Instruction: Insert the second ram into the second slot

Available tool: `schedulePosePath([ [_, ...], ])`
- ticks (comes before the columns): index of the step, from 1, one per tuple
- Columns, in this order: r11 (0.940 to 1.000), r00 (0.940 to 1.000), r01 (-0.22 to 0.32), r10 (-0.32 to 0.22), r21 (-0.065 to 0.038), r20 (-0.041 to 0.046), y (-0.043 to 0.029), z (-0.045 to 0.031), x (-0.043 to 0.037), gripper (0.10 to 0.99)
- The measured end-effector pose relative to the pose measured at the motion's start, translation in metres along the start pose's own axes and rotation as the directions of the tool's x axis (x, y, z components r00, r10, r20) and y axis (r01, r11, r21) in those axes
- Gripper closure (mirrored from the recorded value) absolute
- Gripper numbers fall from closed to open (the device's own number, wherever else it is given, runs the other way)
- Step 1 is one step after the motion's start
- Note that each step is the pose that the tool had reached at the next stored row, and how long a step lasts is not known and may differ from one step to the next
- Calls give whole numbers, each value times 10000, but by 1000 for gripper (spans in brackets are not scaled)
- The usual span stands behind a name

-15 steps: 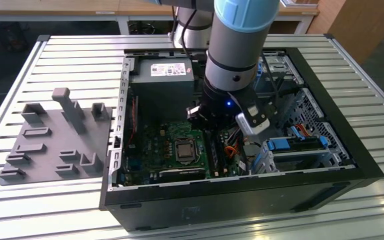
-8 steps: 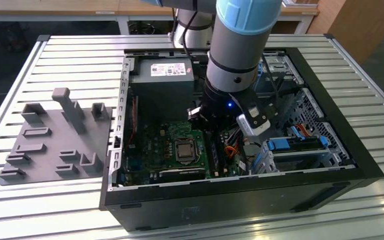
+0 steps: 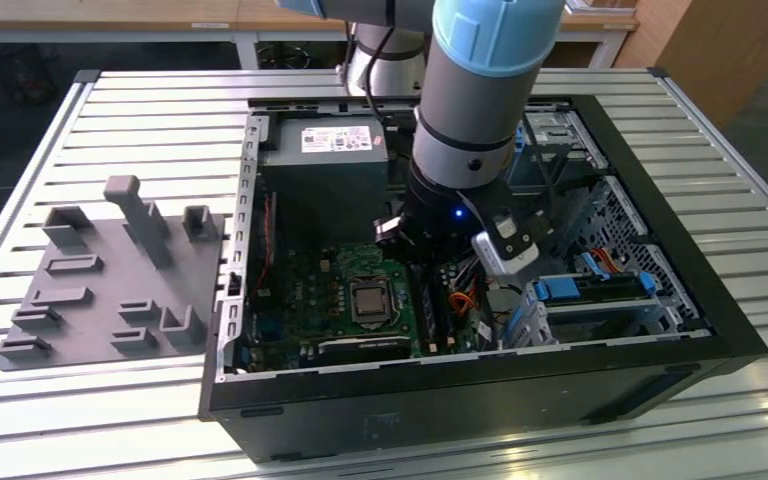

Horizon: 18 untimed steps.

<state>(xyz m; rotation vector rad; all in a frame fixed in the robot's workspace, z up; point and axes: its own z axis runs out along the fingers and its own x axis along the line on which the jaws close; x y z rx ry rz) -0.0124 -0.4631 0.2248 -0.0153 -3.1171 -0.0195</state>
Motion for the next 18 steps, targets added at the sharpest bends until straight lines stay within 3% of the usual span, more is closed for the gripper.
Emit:
schedulePosePath([
  [9,10000,10000,-1,1,2,-46,-1,38,-1,969],
  [18,10000,10000,-1,1,8,-68,0,8,0,969],
])
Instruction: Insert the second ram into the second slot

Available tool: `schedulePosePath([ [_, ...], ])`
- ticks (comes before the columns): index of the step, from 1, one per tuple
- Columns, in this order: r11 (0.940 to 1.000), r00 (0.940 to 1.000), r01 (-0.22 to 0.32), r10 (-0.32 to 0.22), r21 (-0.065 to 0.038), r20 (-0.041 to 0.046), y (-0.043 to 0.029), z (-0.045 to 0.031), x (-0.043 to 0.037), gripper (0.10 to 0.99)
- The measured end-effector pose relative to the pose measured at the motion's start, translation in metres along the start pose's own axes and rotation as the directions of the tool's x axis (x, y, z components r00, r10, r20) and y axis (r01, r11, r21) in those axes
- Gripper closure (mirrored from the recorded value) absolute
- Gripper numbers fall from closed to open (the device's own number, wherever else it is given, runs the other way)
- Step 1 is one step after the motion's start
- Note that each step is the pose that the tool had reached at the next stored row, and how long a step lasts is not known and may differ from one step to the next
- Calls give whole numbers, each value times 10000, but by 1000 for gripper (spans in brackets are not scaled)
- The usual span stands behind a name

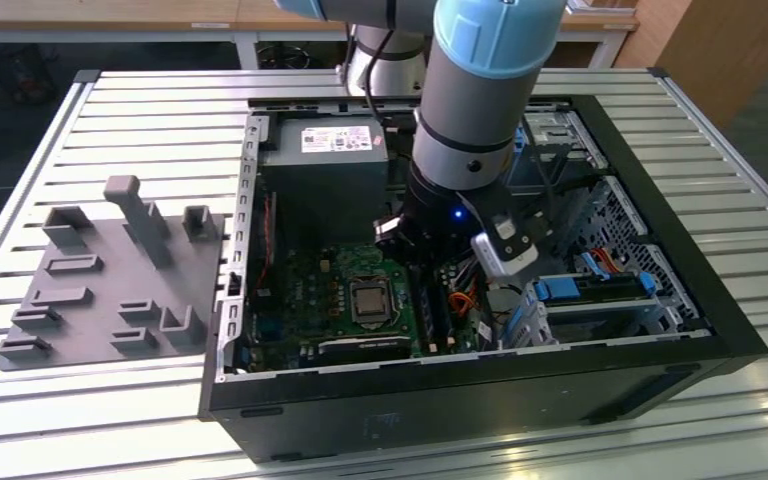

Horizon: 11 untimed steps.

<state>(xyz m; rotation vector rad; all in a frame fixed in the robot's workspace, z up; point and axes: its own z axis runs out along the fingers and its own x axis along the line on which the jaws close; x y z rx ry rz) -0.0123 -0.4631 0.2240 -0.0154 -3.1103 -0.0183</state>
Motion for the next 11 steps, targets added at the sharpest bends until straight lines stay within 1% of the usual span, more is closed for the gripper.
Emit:
schedulePosePath([
  [11,10000,10000,6,-6,1,-18,1,-38,-6,969],
])
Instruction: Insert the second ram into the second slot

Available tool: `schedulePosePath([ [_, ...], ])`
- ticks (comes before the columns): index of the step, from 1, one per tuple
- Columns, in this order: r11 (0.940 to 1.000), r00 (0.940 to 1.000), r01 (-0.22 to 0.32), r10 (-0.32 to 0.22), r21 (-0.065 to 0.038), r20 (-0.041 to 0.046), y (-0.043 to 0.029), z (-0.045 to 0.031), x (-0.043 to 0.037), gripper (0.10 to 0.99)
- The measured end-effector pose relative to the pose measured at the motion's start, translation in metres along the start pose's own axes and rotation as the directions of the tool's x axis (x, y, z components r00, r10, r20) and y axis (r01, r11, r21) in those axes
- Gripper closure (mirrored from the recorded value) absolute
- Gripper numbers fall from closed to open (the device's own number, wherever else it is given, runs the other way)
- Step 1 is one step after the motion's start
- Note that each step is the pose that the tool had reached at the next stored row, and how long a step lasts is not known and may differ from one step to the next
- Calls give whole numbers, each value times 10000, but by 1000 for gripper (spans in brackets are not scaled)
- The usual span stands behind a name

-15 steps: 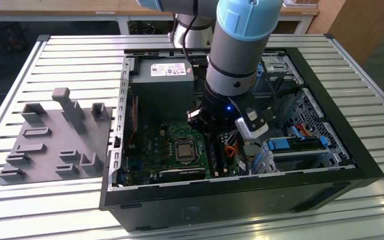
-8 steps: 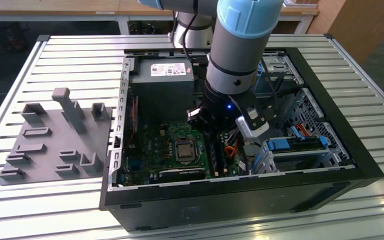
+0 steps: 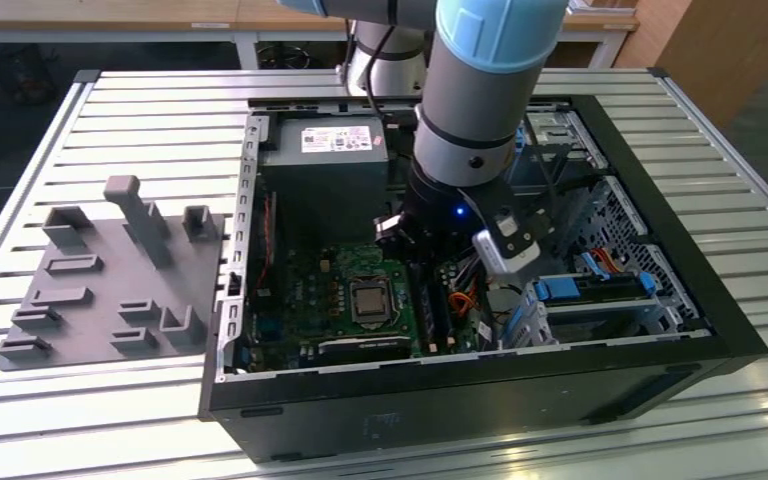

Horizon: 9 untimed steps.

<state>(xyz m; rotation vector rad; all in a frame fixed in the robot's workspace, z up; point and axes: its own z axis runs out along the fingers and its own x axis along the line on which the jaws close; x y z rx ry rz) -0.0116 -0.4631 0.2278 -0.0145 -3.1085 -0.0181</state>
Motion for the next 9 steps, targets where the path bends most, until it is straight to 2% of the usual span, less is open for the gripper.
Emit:
schedulePosePath([
  [9,10000,10000,-2,2,20,-26,-2,-3,-19,969],
])
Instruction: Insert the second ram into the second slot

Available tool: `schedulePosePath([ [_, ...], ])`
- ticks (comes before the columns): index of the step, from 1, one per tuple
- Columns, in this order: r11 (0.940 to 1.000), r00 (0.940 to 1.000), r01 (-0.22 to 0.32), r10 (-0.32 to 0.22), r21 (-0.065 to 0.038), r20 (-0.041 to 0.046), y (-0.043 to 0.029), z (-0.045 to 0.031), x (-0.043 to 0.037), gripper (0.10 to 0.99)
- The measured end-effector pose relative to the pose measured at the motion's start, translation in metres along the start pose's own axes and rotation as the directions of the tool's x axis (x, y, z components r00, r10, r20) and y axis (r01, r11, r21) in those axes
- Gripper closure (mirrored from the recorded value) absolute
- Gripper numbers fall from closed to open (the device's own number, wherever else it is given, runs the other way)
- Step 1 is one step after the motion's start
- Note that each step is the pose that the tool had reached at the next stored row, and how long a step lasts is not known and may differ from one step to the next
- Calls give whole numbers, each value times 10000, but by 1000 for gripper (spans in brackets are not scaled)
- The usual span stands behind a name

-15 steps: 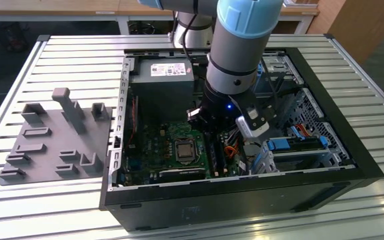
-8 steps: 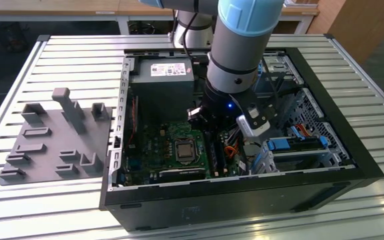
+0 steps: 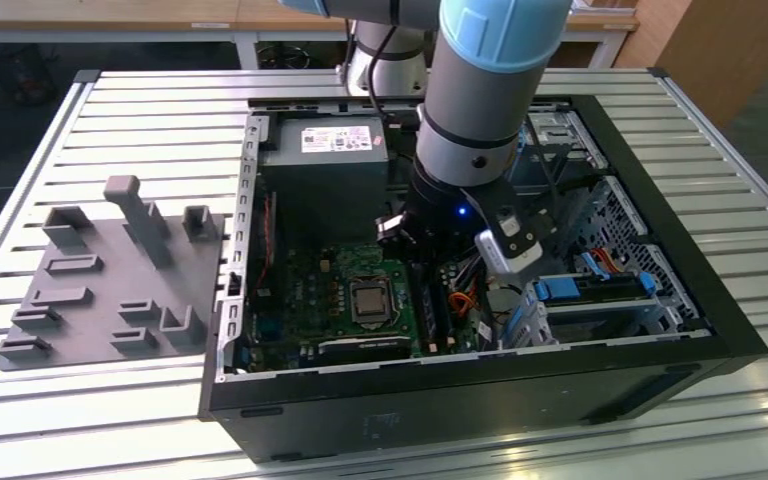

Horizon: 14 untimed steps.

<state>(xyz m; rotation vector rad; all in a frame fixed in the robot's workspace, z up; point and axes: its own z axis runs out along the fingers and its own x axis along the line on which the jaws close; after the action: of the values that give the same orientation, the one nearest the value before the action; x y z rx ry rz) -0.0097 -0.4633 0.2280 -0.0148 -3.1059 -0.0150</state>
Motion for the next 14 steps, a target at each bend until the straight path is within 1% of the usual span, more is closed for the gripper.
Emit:
schedulePosePath([
  [2,10000,10000,0,0,10,-4,-2,1,0,969],
  [3,10000,10000,-1,1,41,-34,-17,17,-1,969],
  [4,10000,10000,-3,3,45,-34,-16,22,-1,969],
  [14,9999,9999,-106,106,42,-34,-16,28,-11,969],
])
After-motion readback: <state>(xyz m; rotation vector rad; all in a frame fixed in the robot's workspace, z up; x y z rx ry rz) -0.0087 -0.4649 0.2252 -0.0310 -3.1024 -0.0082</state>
